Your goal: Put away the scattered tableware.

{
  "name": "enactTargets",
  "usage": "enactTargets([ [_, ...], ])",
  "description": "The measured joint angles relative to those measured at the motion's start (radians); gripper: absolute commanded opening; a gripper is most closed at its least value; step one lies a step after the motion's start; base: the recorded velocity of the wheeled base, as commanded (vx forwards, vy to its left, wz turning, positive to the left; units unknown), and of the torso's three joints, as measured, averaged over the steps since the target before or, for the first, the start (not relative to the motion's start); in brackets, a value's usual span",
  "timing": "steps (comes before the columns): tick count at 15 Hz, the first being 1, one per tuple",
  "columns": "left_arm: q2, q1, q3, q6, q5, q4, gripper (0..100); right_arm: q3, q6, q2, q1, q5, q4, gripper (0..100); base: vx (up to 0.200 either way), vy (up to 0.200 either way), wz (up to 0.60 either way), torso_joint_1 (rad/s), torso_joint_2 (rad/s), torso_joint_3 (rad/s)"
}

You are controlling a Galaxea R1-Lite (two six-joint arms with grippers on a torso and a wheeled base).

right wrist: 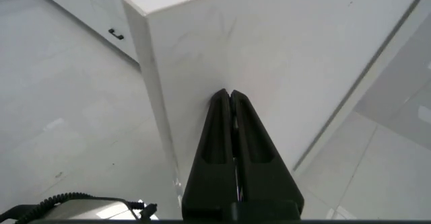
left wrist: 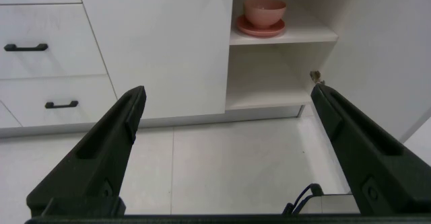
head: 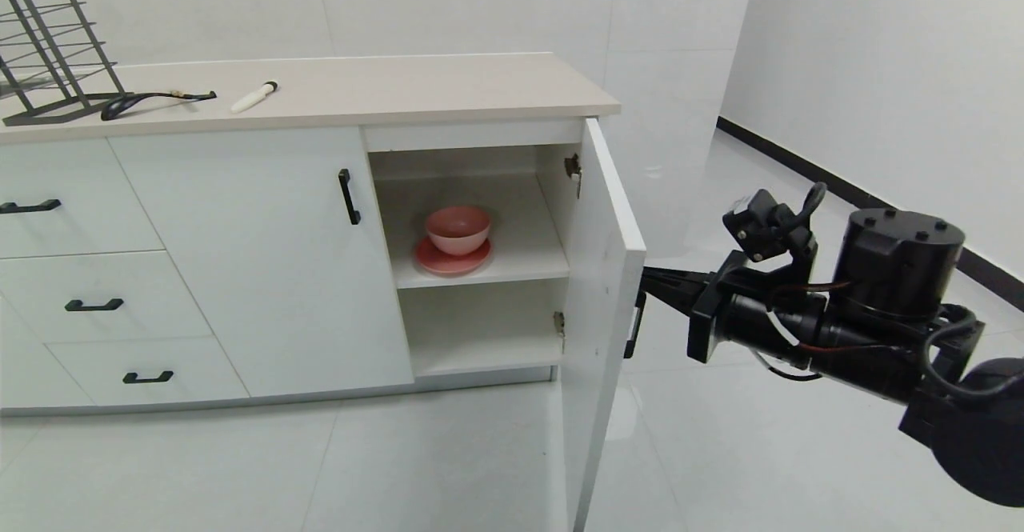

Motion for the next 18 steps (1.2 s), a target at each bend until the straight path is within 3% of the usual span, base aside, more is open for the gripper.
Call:
enactTargets([
  [7, 0.000, 0.000, 0.000, 0.001, 0.000, 0.000, 100, -0.156, 0.003, 0.110, 0.076, -0.001, -0.002, 0, 0.000, 0.000, 0.00, 0.000, 0.00, 0.000],
  [18, 0.000, -0.001, 0.000, 0.007, -0.004, 0.000, 100, -0.437, 0.003, 0.311, 0.081, -0.005, -0.002, 0, 0.000, 0.000, 0.00, 0.000, 0.00, 0.000],
])
